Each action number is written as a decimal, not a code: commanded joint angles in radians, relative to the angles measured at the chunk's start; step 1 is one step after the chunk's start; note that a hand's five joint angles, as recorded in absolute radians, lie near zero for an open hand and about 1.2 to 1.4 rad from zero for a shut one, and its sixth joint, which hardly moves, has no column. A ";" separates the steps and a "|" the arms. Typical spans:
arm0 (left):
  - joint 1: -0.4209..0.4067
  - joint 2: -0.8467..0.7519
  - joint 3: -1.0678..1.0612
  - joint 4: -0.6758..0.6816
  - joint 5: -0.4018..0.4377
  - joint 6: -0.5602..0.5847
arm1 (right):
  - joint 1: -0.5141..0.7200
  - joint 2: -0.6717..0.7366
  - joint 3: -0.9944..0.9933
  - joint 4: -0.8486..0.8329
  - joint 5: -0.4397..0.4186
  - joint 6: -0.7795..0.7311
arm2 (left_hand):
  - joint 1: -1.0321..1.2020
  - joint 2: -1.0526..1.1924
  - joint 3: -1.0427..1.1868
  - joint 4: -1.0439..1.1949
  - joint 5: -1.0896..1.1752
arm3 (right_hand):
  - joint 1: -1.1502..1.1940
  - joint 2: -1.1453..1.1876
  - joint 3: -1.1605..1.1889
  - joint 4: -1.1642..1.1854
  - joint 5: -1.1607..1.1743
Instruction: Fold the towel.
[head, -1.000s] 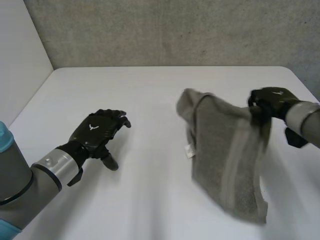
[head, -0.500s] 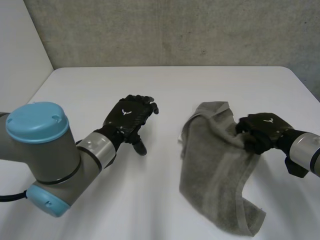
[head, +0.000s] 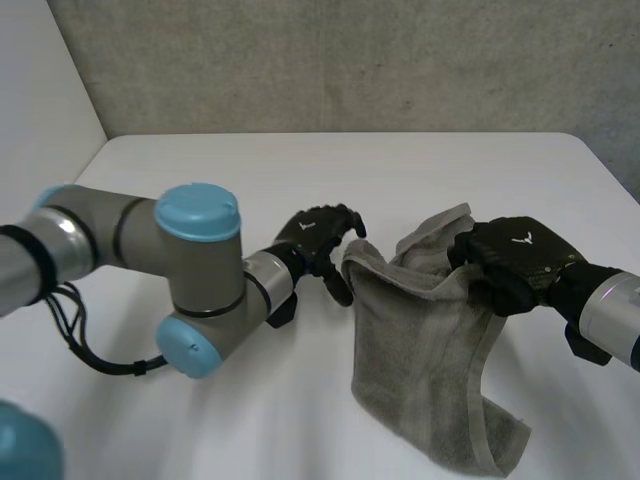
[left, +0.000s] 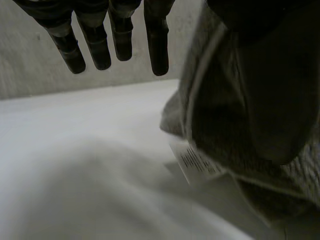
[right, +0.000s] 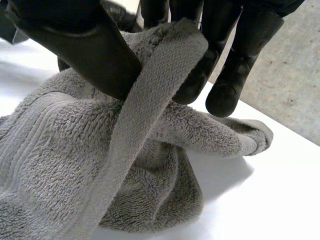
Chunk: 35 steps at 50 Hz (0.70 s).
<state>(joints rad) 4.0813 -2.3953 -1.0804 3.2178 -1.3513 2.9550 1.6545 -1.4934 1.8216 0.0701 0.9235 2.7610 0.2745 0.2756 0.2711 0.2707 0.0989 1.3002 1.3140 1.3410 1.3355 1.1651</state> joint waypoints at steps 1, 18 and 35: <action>-0.006 -0.062 0.050 -0.015 0.000 -0.010 | 0.001 0.001 0.001 -0.001 0.000 -0.038 | 0.150 0.149 0.154 0.154 0.151 | 0.096 0.082 0.055 0.061 0.057; -0.009 -0.003 0.010 -0.016 0.015 -0.240 | 0.001 0.001 0.002 -0.001 0.009 -0.072 | 1.080 1.079 1.083 1.084 1.081 | 0.096 0.082 0.055 0.061 0.057; 0.051 0.324 -0.234 0.046 0.001 -0.234 | 0.001 -0.034 -0.015 0.010 0.021 -0.069 | 1.122 1.121 1.125 1.126 1.123 | 0.096 0.082 0.055 0.061 0.057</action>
<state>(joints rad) 4.0870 -2.2013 -1.2335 3.2562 -1.3401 2.7135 1.6549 -1.4995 1.8125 0.0759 0.9457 2.6741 1.3447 1.3787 1.3818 1.3888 1.1969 1.3042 1.3140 1.3440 1.3355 1.1651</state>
